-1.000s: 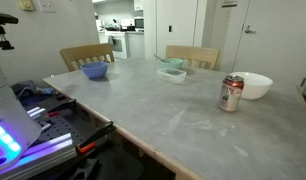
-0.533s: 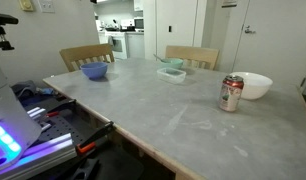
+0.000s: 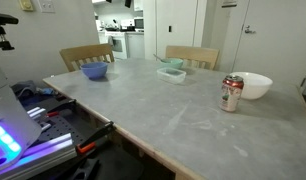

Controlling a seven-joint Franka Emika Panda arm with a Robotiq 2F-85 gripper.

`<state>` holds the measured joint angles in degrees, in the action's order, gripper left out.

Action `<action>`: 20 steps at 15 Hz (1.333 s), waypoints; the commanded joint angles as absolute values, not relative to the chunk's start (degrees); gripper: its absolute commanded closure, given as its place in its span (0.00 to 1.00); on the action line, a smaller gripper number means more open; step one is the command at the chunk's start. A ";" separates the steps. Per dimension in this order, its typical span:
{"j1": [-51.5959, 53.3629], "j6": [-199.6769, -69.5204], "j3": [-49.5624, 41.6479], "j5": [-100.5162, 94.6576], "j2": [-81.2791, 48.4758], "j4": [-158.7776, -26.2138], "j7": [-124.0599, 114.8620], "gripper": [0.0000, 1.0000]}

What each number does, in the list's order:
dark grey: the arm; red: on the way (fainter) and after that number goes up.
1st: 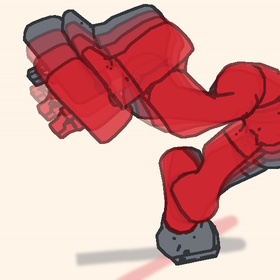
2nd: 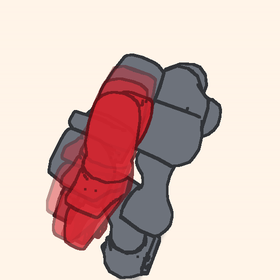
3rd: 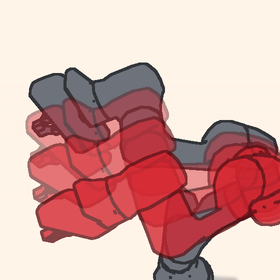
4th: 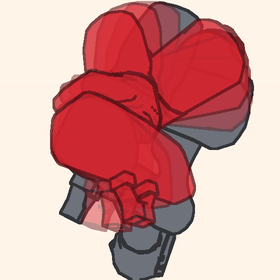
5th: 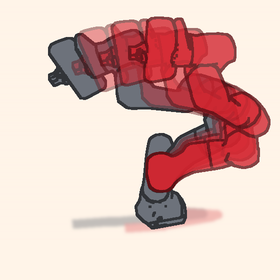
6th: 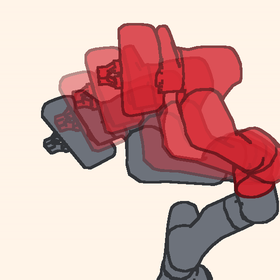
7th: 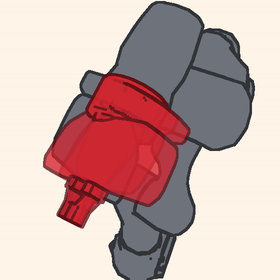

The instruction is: Move the can to the left, then move the plastic box and the bowl to the right

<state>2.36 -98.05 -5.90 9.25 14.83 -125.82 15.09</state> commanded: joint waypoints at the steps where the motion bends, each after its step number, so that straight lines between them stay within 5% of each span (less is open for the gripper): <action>1: -0.13 -96.48 -8.25 9.05 7.77 -119.00 23.09 0.00; 20: -15.93 -105.99 -11.19 11.67 -20.02 -95.66 41.71 0.00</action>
